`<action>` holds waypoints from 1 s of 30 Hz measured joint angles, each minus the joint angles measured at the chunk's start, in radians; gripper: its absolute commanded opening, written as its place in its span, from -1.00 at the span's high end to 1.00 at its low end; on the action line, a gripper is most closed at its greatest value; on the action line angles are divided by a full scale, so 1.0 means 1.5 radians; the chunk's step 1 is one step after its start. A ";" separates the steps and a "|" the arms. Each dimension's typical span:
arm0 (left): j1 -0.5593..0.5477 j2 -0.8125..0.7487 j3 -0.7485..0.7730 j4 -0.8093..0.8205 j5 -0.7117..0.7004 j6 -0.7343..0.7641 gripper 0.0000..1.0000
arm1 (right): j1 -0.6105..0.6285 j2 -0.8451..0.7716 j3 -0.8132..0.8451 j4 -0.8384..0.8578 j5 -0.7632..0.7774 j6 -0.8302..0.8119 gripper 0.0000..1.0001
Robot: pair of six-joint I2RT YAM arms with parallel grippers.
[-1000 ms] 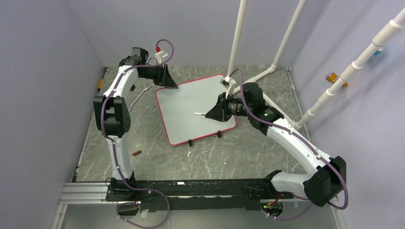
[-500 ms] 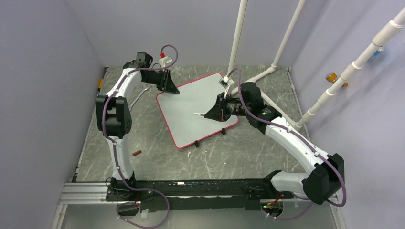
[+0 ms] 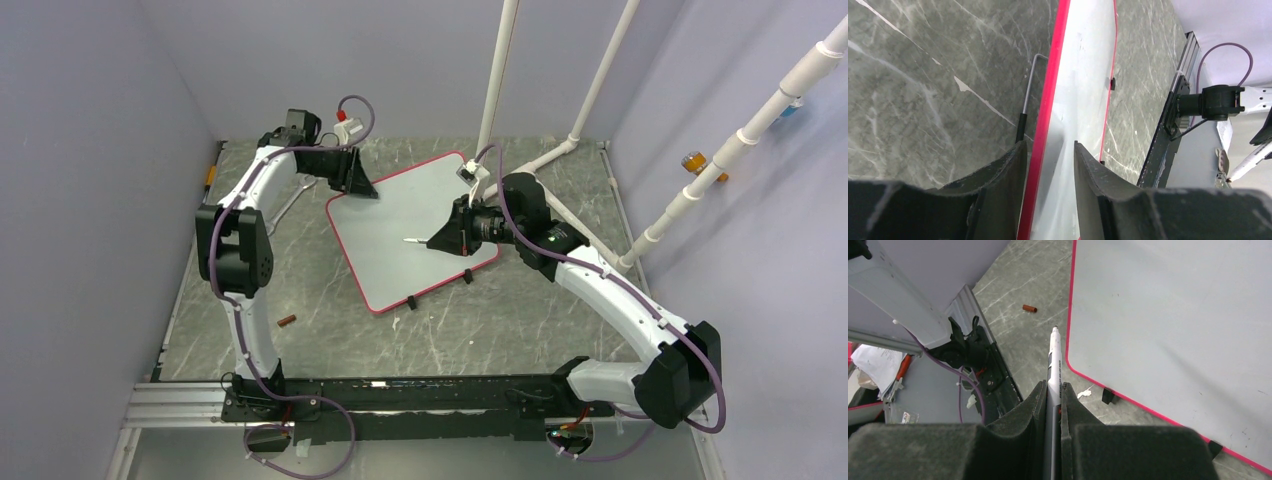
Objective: Write a sentence on the whiteboard
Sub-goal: Hold the whiteboard on the whiteboard stand.
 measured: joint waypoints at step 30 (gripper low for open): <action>-0.011 -0.012 0.020 -0.051 0.039 0.003 1.00 | 0.012 0.000 0.000 0.000 0.003 0.001 1.00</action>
